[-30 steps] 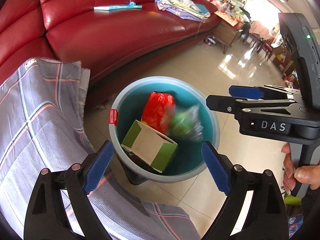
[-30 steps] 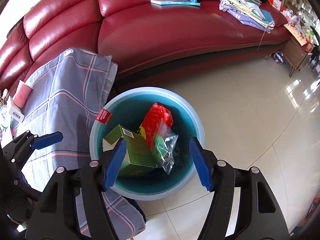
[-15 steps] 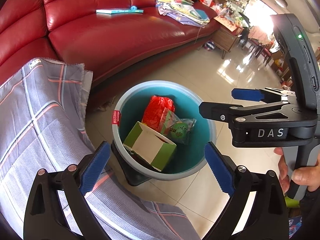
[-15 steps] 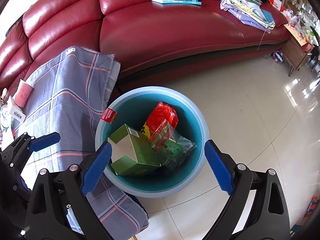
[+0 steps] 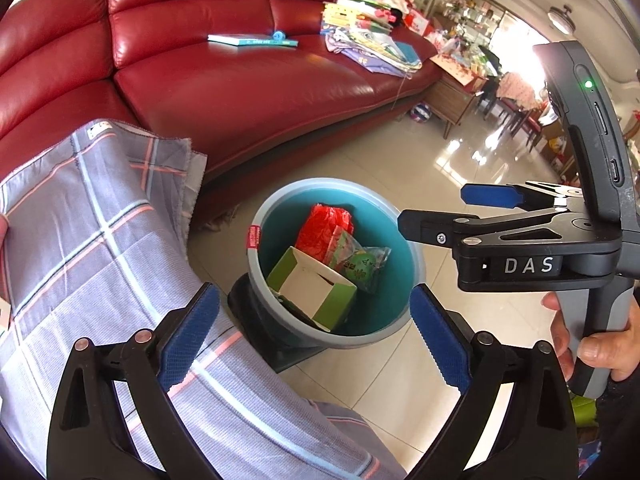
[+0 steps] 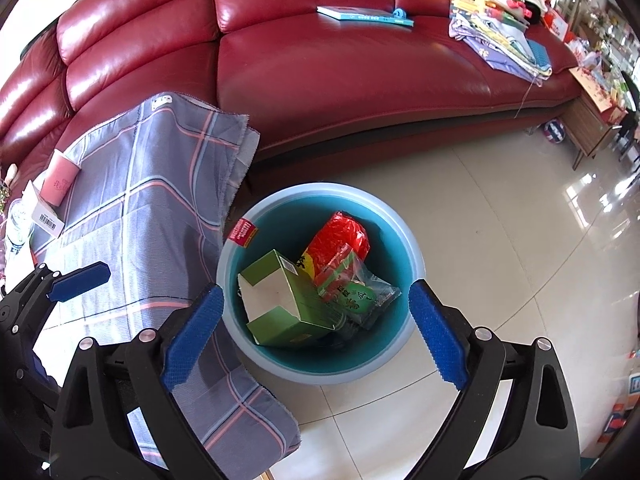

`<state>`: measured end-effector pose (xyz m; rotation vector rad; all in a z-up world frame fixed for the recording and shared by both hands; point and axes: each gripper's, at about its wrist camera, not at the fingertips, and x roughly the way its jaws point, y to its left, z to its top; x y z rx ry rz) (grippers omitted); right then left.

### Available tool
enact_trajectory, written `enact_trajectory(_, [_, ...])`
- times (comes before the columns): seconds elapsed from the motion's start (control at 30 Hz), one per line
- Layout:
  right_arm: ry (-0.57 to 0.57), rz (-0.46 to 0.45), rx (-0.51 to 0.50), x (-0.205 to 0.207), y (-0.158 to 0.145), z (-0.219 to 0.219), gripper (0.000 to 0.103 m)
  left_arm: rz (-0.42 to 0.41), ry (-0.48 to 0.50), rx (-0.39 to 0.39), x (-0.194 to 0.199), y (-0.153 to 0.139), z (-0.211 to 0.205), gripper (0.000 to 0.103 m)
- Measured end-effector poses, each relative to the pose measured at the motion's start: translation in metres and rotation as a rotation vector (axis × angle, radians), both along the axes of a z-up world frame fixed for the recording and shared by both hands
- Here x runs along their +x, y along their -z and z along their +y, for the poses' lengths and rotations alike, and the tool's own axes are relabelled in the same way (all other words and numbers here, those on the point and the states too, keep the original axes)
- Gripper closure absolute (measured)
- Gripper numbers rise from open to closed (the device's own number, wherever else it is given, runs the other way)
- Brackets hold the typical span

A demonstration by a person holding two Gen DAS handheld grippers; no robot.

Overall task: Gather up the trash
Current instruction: 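Move both tools back from the bin toward the cola can and tissue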

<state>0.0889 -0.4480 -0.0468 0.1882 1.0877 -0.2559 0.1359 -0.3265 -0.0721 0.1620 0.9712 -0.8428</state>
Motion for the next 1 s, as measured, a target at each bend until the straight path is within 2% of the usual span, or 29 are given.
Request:
enact_trajectory(0.5, [-0.115, -0.004, -0.066, 0.013, -0.032, 0.076, 0.011, -0.027, -0.12, -0.047, -0.003, -0.022, 0.083, 0.006])
enact_trajectory(0.73, [-0.207, -0.009, -0.091, 0.026, -0.041, 0.137, 0.009, -0.035, -0.214, -0.061, 0.001, -0.029, 0.144, 0.005])
enact_trajectory(1.0, [-0.327, 0.009, -0.091, 0.045, -0.041, 0.213, 0.009, -0.041, -0.349, -0.038, 0.003, -0.029, 0.229, 0.005])
